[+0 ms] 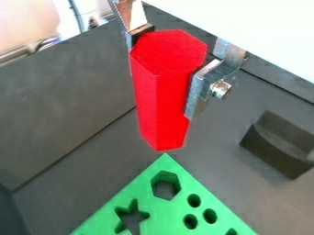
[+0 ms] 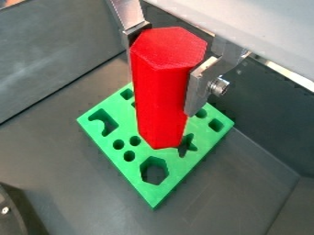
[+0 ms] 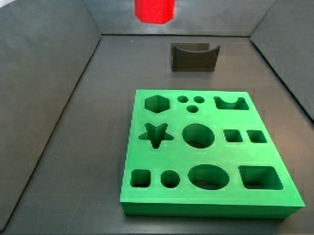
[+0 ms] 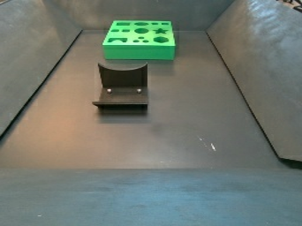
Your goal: Insert the hexagon object.
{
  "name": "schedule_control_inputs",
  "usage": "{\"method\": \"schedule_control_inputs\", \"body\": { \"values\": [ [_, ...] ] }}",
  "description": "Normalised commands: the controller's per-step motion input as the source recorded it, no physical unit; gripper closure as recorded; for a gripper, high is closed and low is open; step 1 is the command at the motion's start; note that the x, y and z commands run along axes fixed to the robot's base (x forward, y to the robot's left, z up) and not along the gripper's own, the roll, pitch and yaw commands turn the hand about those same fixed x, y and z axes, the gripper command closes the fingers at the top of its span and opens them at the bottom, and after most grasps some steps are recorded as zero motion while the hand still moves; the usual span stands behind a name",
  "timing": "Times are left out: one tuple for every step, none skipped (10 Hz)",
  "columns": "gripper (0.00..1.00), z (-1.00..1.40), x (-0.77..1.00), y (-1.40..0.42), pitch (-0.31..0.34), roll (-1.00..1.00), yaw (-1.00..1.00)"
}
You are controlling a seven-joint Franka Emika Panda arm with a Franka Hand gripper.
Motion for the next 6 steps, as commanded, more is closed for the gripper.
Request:
{"method": "schedule_control_inputs", "body": {
  "values": [
    [1.00, -0.92, -0.07, 0.00, -0.076, 0.00, -1.00],
    [1.00, -0.94, -0.08, 0.00, -0.060, 0.00, -1.00],
    [1.00, -0.96, -0.08, 0.00, -0.044, 0.00, -1.00],
    [1.00, -0.95, -0.08, 0.00, -0.020, 0.00, -1.00],
    [1.00, -0.70, -0.05, 0.00, -0.047, -0.05, -0.97],
    [1.00, -0.67, 0.00, -0.02, -0.051, -0.06, -0.91]
  ]
}}
